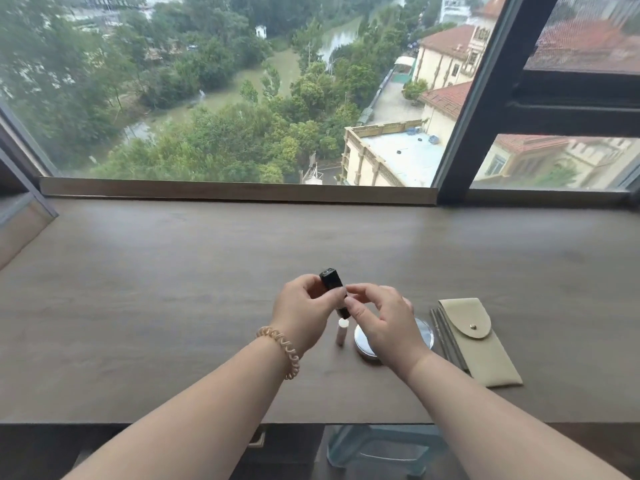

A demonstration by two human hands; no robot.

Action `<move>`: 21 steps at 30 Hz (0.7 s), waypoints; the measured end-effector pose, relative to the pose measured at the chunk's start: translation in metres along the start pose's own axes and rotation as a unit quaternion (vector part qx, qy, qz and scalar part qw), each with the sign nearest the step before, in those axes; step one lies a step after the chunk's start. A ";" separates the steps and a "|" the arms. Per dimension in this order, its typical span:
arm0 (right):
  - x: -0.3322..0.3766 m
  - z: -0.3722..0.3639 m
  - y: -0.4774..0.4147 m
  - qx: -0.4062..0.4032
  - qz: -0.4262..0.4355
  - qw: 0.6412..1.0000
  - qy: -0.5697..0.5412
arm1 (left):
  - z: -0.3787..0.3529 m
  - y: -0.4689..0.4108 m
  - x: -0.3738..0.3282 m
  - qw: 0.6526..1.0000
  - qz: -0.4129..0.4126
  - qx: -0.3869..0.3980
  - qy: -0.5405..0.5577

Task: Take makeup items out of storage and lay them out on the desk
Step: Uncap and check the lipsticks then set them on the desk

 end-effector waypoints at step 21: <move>0.036 0.058 -0.006 -0.125 0.157 0.975 0.097 | -0.008 0.028 -0.098 0.992 -0.076 -0.105 0.003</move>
Point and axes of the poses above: each hand's wrist, its own y-axis away from the middle knuckle, its own z-axis out of the back of the hand, x = y × z, the point moved 1 cm from there along -y, towards the middle knuckle, and after that the axes turned 8 degrees about -y, right-handed, at the moved point
